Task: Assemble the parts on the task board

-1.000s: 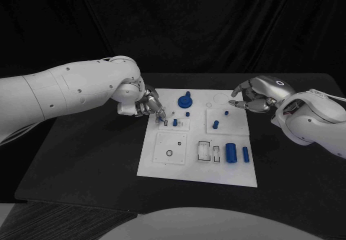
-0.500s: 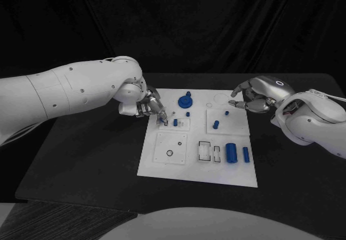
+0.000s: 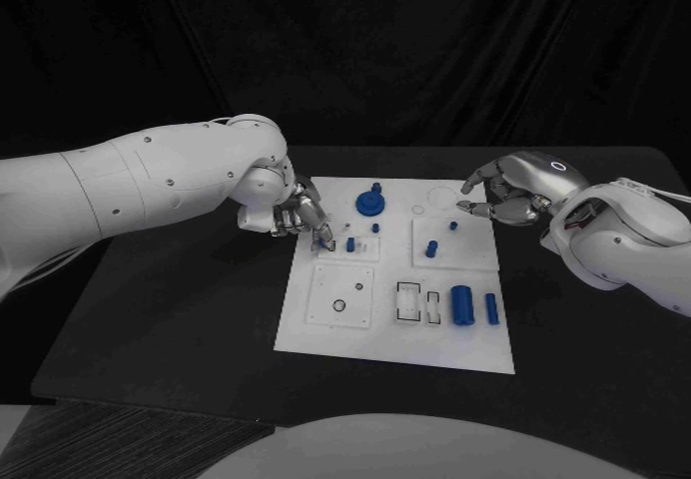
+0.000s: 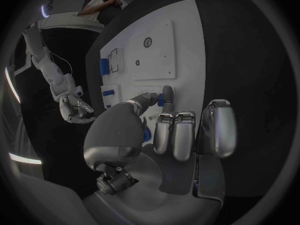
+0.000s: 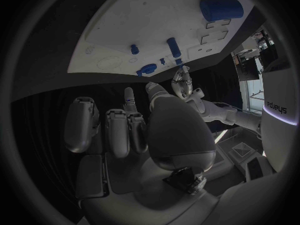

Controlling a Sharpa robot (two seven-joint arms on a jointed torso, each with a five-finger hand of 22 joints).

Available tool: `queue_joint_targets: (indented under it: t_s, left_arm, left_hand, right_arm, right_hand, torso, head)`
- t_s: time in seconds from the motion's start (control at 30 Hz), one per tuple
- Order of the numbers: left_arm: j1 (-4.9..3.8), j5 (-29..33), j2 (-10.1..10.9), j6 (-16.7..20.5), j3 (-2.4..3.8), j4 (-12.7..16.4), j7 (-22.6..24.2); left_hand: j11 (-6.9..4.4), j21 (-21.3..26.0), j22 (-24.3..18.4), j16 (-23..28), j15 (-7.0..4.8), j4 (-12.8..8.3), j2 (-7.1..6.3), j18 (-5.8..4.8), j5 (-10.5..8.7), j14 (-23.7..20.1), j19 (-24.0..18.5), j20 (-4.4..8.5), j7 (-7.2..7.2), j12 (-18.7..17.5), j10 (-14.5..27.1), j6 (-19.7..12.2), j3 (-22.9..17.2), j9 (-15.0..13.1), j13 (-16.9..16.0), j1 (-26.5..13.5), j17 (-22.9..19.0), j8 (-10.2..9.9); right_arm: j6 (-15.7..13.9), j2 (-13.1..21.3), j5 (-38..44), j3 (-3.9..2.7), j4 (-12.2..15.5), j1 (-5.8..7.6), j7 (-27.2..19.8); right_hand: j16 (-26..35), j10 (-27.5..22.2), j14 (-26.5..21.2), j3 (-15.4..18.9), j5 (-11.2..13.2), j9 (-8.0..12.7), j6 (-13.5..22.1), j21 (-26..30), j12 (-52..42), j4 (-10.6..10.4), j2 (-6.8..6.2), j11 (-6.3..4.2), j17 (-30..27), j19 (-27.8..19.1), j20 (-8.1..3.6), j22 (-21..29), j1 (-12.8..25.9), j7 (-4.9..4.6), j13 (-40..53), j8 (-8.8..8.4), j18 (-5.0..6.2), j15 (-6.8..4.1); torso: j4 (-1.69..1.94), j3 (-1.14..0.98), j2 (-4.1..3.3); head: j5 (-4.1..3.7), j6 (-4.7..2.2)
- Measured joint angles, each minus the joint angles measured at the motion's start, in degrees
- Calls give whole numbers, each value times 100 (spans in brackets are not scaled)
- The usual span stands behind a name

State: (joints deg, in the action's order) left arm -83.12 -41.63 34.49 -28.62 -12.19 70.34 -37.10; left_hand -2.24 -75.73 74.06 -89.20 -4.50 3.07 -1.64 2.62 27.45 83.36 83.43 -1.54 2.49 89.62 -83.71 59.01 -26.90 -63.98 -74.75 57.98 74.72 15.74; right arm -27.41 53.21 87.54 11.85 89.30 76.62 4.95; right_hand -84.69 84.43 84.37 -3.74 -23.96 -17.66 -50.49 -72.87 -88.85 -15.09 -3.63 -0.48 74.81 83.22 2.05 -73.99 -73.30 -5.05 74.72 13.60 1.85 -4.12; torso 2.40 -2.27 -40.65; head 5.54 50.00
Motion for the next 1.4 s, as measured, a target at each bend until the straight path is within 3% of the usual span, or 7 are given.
queue_joint_targets:
  t_s: [0.1,0.8,1.4]
  left_arm:
    - [9,0,-20,-9,0,-15,-8]
    - [67,4,-121,-46,2,-99,-25]
    - [77,14,-39,49,4,-30,-14]
  left_hand:
    - [0,0,0,0,0,0,66,0,0,0,0,0,0,0,0,0,0,1,0,-66,0,0]
    - [0,0,0,0,0,0,66,0,0,0,0,0,0,0,0,0,0,21,0,-66,0,0]
    - [0,0,0,0,0,-1,66,0,0,0,0,0,0,0,0,0,0,50,0,-67,0,-1]
  right_arm:
    - [1,0,0,0,0,0,0]
    - [27,6,0,0,0,-1,11]
    - [61,17,0,0,0,-33,32]
  right_hand:
    - [0,0,0,0,0,0,0,0,0,0,0,0,0,0,0,0,0,0,0,0,0,0]
    - [0,0,0,0,0,2,0,0,0,0,0,0,0,0,0,0,0,0,0,0,1,0]
    - [0,0,0,0,0,3,0,0,0,0,0,0,0,0,0,0,0,0,0,0,1,0]
  torso:
    - [0,0,0]
    - [-4,4,-2]
    - [-4,4,-2]
  head:
    - [0,0]
    - [-4,0]
    - [-7,0]
